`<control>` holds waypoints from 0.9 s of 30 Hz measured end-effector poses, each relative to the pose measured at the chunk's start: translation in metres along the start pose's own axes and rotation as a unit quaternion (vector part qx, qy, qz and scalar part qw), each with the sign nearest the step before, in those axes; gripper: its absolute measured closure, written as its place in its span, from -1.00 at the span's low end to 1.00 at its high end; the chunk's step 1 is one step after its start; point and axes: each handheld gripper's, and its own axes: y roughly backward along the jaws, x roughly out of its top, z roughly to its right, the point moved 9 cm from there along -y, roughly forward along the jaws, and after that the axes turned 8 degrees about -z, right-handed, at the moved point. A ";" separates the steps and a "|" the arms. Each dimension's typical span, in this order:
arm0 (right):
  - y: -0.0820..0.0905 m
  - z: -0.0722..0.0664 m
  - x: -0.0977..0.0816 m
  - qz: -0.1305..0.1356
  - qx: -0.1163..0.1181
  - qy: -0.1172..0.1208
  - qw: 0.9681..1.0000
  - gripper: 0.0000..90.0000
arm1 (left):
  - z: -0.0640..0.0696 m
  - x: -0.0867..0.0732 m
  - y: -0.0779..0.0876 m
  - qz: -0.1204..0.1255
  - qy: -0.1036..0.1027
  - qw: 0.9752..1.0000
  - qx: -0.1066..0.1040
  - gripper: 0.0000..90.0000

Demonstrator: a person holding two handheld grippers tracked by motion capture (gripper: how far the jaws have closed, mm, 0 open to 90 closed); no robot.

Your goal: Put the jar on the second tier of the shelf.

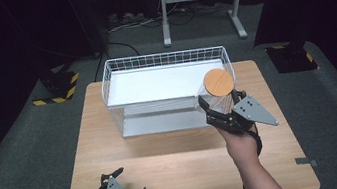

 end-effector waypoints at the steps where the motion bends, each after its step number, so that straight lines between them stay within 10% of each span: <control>1: 0.000 0.000 0.000 0.000 0.000 0.000 1.000 -0.43 | 0.000 0.000 0.000 0.000 0.000 1.000 0.000 -0.99; 27: -0.032 0.006 0.009 -0.002 -0.009 -0.002 1.000 -0.43 | -0.001 0.000 0.001 0.005 0.006 1.000 -0.004 -0.99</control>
